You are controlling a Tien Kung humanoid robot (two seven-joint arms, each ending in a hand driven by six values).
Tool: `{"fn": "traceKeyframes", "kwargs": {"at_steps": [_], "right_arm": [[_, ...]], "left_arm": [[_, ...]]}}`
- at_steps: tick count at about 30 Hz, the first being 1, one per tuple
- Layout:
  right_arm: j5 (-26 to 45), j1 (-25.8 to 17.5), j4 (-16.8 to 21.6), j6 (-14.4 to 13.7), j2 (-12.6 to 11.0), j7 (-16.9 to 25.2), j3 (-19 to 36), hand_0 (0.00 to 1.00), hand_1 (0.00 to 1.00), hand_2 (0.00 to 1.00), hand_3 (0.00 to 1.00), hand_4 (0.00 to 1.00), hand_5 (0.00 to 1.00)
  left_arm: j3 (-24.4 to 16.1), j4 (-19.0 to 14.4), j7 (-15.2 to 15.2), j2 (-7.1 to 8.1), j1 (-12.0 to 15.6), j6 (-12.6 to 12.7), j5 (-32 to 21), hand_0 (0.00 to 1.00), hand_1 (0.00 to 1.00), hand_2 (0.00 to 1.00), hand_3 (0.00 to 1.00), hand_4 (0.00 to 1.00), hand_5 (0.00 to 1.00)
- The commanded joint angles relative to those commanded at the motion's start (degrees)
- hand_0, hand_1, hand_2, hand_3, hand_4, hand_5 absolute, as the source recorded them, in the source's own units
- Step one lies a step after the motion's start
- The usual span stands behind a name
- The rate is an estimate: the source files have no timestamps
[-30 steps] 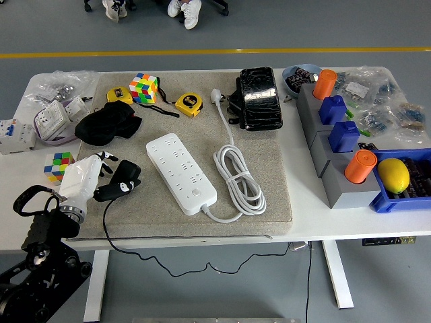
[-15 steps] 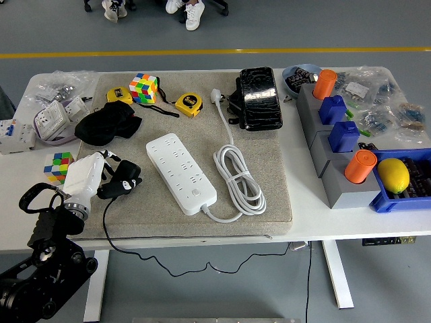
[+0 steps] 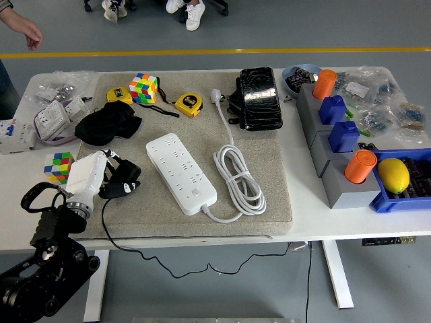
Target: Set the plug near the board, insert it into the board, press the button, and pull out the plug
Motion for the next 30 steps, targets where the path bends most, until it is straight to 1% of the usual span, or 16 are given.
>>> {"fn": "traceKeyframes", "kwargs": {"at_steps": [3,6,8,11,13,15,17,19,21,24,30], "right_arm": [[0.0,0.0,0.0,0.0,0.0,0.1,0.0,0.493,0.594,0.558,0.510,0.864,0.388],[0.0,0.0,0.0,0.0,0.0,0.1,-0.1,0.495,0.594,0.557,0.510,0.864,0.388],[0.0,0.0,0.0,0.0,0.0,0.1,-0.1,0.495,0.594,0.557,0.510,0.864,0.388],[0.1,0.0,0.0,-0.1,0.0,0.1,-0.2,0.495,0.593,0.556,0.509,0.862,0.387],[0.1,0.0,0.0,-0.1,0.0,0.1,-0.2,0.495,0.593,0.556,0.509,0.862,0.387],[0.1,0.0,0.0,-0.1,0.0,0.1,-0.1,0.495,0.593,0.556,0.509,0.862,0.387],[0.1,0.1,0.0,-0.1,0.0,0.1,-0.1,0.495,0.593,0.554,0.508,0.861,0.386],[0.2,0.1,0.0,-0.1,0.0,0.1,-0.2,0.495,0.593,0.554,0.508,0.861,0.386],[0.2,0.1,0.0,-0.1,0.0,0.2,-0.3,0.495,0.593,0.554,0.508,0.861,0.386],[0.3,0.1,0.0,0.0,0.0,0.2,-0.5,0.495,0.593,0.555,0.509,0.860,0.385],[0.5,0.3,0.0,0.0,-0.2,0.2,-1.0,0.493,0.593,0.554,0.509,0.860,0.384]], "left_arm": [[0.0,-0.9,-2.5,0.42,0.1,-0.4,-1.3,0.174,0.285,0.348,0.534,0.795,0.002],[0.1,-1.6,-7.4,1.27,0.1,-1.0,-5.5,0.182,0.291,0.346,0.533,0.782,0.002],[0.2,-1.8,-11.2,1.85,-0.1,-1.6,-8.9,0.182,0.291,0.346,0.533,0.782,0.002],[0.7,-1.3,-17.3,2.85,-0.6,-2.6,-15.7,0.183,0.293,0.345,0.531,0.773,0.002],[1.2,-1.1,-20.7,3.34,-1.0,-3.2,-19.9,0.183,0.293,0.345,0.531,0.773,0.002],[1.9,-0.9,-23.8,3.80,-1.6,-4.0,-23.1,0.183,0.293,0.345,0.531,0.773,0.002],[3.0,-0.6,-26.7,4.17,-2.4,-4.7,-24.6,0.189,0.296,0.347,0.531,0.769,0.002],[4.5,0.0,-29.1,4.49,-3.5,-5.1,-24.6,0.189,0.296,0.347,0.531,0.769,0.002],[5.7,0.7,-30.2,4.55,-4.5,-5.2,-23.3,0.189,0.296,0.347,0.531,0.769,0.002],[6.7,1.9,-30.9,4.44,-5.6,-5.1,-21.8,0.193,0.300,0.349,0.532,0.776,0.002],[7.2,4.9,-31.2,3.88,-7.7,-4.6,-19.0,0.199,0.303,0.349,0.532,0.768,0.002]]}}
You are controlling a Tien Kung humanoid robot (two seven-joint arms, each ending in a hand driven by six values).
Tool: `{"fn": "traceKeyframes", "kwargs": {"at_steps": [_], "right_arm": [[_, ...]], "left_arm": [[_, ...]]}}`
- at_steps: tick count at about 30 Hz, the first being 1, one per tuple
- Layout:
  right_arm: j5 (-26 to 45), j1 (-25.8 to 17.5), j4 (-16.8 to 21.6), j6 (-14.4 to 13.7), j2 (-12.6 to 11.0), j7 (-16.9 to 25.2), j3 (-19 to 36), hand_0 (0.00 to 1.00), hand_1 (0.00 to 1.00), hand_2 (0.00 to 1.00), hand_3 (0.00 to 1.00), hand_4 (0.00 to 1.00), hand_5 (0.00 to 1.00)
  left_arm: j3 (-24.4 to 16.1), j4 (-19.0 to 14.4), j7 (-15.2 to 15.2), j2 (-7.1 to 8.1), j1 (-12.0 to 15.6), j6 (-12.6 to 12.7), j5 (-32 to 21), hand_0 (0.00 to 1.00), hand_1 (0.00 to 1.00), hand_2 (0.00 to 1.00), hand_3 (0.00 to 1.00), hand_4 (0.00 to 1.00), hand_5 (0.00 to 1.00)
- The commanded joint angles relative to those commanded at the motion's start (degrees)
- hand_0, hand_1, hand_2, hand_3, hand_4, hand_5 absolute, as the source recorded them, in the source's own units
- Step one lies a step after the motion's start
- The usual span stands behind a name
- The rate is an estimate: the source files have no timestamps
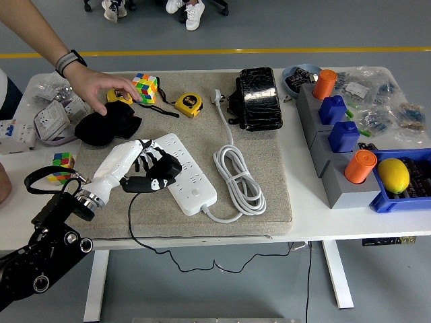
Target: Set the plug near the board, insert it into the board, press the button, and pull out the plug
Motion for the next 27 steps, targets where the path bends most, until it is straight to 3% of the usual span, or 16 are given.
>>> {"fn": "traceKeyframes", "kwargs": {"at_steps": [8,27], "right_arm": [[0.1,0.0,0.0,0.1,-0.1,0.1,-0.2,0.494,0.592,0.553,0.510,0.861,0.382],[-0.3,-0.3,0.0,0.1,0.0,0.1,0.4,0.496,0.592,0.553,0.511,0.862,0.381]], "left_arm": [[0.0,2.5,0.2,-0.58,-0.5,0.5,2.0,0.200,0.307,0.352,0.533,0.768,0.002],[-0.2,5.1,0.4,-1.46,-0.6,2.1,4.9,0.211,0.315,0.356,0.536,0.770,0.002]]}}
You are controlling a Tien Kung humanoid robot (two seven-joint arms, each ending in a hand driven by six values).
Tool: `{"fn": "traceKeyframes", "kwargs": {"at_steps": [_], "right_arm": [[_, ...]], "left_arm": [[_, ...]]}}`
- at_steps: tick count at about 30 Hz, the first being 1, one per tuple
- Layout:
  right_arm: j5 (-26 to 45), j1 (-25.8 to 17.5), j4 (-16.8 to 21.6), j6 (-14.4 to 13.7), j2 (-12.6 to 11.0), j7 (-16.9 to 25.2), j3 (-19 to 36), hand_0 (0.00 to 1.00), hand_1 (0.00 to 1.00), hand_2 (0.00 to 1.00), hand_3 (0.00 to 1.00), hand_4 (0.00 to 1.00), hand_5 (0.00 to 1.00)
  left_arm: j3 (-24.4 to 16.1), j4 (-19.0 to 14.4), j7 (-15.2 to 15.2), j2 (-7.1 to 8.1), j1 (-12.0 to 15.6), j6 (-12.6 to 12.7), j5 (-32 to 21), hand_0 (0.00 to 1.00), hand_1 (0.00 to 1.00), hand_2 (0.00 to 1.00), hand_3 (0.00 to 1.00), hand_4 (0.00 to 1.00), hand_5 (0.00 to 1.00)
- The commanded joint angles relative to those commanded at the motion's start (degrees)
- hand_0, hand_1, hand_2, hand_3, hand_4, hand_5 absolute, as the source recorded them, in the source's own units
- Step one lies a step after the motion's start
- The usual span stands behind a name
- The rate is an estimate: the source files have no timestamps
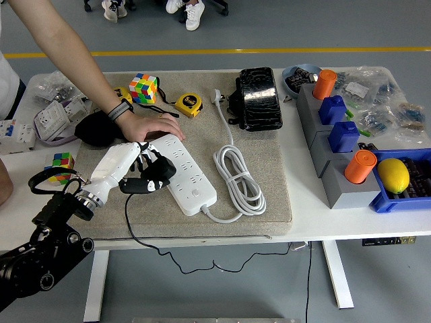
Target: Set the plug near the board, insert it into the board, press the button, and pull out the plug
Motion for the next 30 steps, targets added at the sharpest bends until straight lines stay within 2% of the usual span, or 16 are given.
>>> {"fn": "traceKeyframes", "kwargs": {"at_steps": [25,26,30], "right_arm": [[-0.6,0.0,0.0,0.2,0.0,0.2,0.5,0.494,0.592,0.552,0.511,0.862,0.380],[-0.6,0.0,0.0,0.2,0.0,0.2,0.5,0.497,0.592,0.552,0.511,0.862,0.379],[-0.6,0.0,0.0,0.2,0.1,0.2,0.6,0.497,0.592,0.552,0.511,0.862,0.379]], "left_arm": [[0.1,0.6,0.3,0.08,0.2,0.5,4.0,0.223,0.327,0.369,0.537,0.783,0.002],[0.1,0.6,0.2,0.06,0.1,0.5,4.0,0.242,0.412,0.448,0.533,0.876,0.033],[0.1,0.7,0.6,-0.04,0.1,0.2,3.8,0.242,0.412,0.448,0.533,0.876,0.033]]}}
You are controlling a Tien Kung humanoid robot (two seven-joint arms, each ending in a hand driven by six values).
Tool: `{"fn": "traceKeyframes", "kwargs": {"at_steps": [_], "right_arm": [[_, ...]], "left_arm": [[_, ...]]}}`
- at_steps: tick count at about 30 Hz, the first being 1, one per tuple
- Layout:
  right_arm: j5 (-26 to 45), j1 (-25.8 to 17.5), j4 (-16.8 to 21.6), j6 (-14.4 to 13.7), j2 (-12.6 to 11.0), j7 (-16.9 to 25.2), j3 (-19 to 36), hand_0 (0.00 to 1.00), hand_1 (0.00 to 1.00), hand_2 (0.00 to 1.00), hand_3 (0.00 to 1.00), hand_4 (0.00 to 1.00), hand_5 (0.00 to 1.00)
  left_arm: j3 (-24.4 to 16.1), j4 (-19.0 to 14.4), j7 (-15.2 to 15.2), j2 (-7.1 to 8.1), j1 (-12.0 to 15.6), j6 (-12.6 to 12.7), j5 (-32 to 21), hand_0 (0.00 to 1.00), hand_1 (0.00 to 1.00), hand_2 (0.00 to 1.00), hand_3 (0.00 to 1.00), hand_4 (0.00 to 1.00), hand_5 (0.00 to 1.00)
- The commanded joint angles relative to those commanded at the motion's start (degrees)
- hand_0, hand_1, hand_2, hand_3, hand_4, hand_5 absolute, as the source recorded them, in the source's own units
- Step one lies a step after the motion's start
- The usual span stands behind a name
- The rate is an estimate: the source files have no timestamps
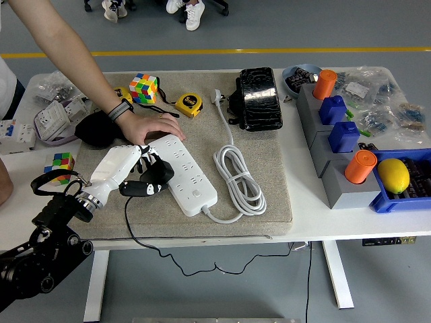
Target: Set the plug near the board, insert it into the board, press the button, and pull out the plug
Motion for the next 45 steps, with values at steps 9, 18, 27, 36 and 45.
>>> {"fn": "traceKeyframes", "kwargs": {"at_steps": [9,18,27,36,45], "right_arm": [[-0.1,-0.1,0.0,0.0,0.0,0.0,0.1,0.495,0.592,0.552,0.510,0.860,0.378],[-0.2,0.0,0.0,0.0,0.0,0.0,0.1,0.495,0.592,0.552,0.510,0.861,0.378],[-0.2,0.0,0.0,0.0,0.1,0.1,0.2,0.495,0.592,0.551,0.510,0.860,0.374],[-0.5,-0.2,0.0,0.0,0.2,0.2,0.6,0.494,0.593,0.551,0.510,0.860,0.372],[-1.4,0.0,0.0,0.1,0.2,0.6,1.7,0.496,0.592,0.551,0.510,0.860,0.372]], "left_arm": [[-0.5,-0.1,1.1,-0.09,0.0,-0.6,-0.2,0.341,0.541,0.551,0.628,0.998,0.550],[-0.8,-0.4,1.5,-0.14,0.2,-0.8,0.3,0.359,0.551,0.559,0.640,0.998,0.584],[-2.9,-3.7,-0.7,0.34,2.2,0.1,-2.5,0.408,0.575,0.572,0.637,0.998,0.614],[-3.3,-9.3,-8.9,2.03,7.3,3.9,-6.6,0.559,0.653,0.646,0.654,0.998,0.602],[-2.4,-9.5,-7.7,2.36,9.2,3.8,-4.3,0.707,0.759,0.762,0.734,0.998,0.600]]}}
